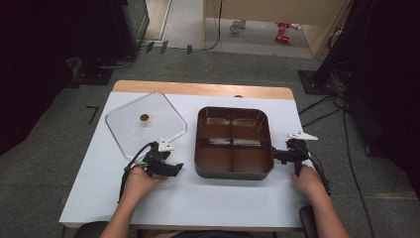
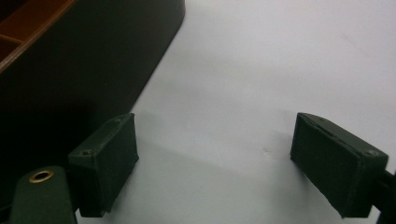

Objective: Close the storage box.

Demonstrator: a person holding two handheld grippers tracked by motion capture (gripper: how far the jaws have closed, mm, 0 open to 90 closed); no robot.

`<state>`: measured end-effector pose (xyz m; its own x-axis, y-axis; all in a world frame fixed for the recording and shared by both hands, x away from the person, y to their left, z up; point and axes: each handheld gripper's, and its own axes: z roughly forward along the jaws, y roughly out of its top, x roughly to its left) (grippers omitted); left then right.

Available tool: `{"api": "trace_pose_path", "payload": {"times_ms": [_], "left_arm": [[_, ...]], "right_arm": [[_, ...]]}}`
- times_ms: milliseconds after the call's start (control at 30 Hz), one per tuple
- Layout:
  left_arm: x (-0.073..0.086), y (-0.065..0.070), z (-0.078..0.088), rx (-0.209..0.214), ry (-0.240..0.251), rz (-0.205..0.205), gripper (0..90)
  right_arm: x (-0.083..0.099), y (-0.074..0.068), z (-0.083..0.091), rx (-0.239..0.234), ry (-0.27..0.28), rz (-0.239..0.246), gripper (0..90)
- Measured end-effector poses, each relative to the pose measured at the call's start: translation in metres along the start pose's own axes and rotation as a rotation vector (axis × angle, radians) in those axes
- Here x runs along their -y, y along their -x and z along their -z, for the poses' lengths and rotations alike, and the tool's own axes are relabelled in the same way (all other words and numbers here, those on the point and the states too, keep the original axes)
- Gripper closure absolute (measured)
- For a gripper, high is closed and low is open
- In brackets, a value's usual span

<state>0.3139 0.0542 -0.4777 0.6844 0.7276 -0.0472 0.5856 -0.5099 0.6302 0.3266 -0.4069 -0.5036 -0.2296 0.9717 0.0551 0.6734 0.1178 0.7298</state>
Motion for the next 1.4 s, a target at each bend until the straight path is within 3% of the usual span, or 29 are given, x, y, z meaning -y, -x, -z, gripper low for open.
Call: {"api": "trace_pose_path", "payload": {"times_ms": [200, 267, 667, 767, 1133, 1333, 1400], "left_arm": [[-0.003, -0.001, 0.005, 0.026, 0.003, 0.01, 26.2], [-0.004, -0.002, 0.006, 0.025, 0.008, -0.002, 26.2], [-0.012, -0.012, 0.013, 0.029, 0.024, 0.014, 26.3], [-0.013, -0.012, 0.014, 0.026, 0.026, 0.003, 31.7], [-0.02, -0.029, 0.02, 0.029, 0.036, 0.029, 30.5], [-0.022, -0.036, 0.019, 0.037, 0.017, 0.053, 30.7], [-0.023, -0.037, 0.02, 0.036, 0.016, 0.039, 30.8]], "right_arm": [[0.0, 0.0, 0.0, 0.0, 0.0, 0.0, 14.4], [0.0, 0.0, 0.0, 0.0, 0.0, 0.0, 14.4], [0.0, 0.0, 0.0, 0.0, 0.0, 0.0, 14.4], [0.0, 0.0, 0.0, 0.0, 0.0, 0.0, 14.4], [0.0, 0.0, 0.0, 0.0, -0.001, 0.0, 14.4], [0.0, 0.0, 0.0, 0.0, -0.001, 0.0, 14.4], [0.0, 0.0, 0.0, 0.0, -0.001, 0.001, 14.4]]}}
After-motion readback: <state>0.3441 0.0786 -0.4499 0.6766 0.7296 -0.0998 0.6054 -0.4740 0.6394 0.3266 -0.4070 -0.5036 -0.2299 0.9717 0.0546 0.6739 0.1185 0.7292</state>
